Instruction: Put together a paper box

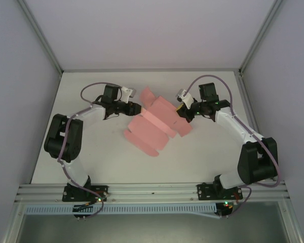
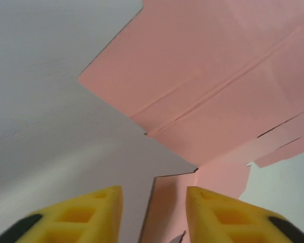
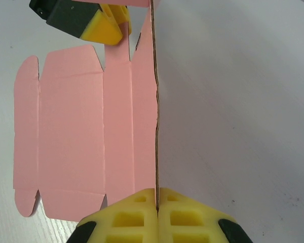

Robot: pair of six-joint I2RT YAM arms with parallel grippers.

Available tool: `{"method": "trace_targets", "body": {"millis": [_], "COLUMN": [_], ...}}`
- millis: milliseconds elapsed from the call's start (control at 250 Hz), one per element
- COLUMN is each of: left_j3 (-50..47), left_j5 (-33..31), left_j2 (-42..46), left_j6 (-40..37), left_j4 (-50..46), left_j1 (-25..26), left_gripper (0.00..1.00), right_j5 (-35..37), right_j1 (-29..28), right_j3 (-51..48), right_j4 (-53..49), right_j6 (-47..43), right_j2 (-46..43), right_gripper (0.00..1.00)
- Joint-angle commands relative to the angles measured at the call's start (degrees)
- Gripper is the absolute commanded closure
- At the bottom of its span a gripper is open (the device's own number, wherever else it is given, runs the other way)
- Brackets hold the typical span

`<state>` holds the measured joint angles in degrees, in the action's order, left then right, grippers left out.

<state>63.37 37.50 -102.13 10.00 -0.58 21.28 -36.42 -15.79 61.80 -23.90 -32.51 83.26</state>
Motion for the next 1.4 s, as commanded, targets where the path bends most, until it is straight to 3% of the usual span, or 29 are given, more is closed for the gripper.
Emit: {"method": "trace_targets", "body": {"millis": [0, 52, 315, 479, 747, 886, 1042, 1194, 1346, 1397], "left_j3": [0.4, 0.7, 5.6, 11.6, 12.4, 14.6, 15.4, 13.5, 10.9, 9.8], "left_j5": [0.6, -1.6, -29.1, -48.6, -59.5, -70.3, -70.1, -73.7, -70.9, -69.1], "left_j2": [2.3, 2.9, 5.7, 4.3, 1.7, -2.3, -4.7, -5.8, -4.1, -2.3], "left_j6": [-2.0, -2.9, -10.3, -8.5, -3.5, -3.3, -1.6, 0.1, 2.2, 2.3], "left_j4": [0.4, -0.9, -9.4, -15.4, -11.2, -11.5, -10.6, -6.6, -4.5, -4.1], "left_j1": [1.6, 2.8, 15.5, 23.5, 32.2, 36.2, 37.4, 38.2, 37.8, 37.3], "left_gripper": [0.84, 1.0, 1.0, 1.0, 1.0, 1.0, 1.0, 1.0, 1.0, 0.77], "right_j5": [-0.4, 0.0, 1.7, 3.2, 5.9, 6.4, 6.8, 7.3, 8.9, 9.6], "right_j1": [-0.3, -0.4, -0.8, -1.8, -3.2, -3.9, -4.5, -4.8, -4.8, -4.8], "right_j3": [0.2, 0.4, 0.7, 0.2, 0.1, 0.1, -0.2, -0.5, -0.1, 0.7], "right_j4": [1.0, 0.9, -0.1, 0.2, 2.1, 2.0, 2.0, 1.7, 0.9, 0.2], "right_j6": [1.8, 2.2, 2.5, 3.2, 6.5, 6.7, 6.5, 5.3, 4.1, 3.8], "right_j2": [0.0, 0.1, -0.7, -1.3, -1.3, -1.2, -0.6, 0.2, 1.0, 1.2], "right_gripper": [1.0, 1.0, 1.0, 1.0, 1.0, 1.0, 1.0, 1.0, 1.0, 1.0]}}
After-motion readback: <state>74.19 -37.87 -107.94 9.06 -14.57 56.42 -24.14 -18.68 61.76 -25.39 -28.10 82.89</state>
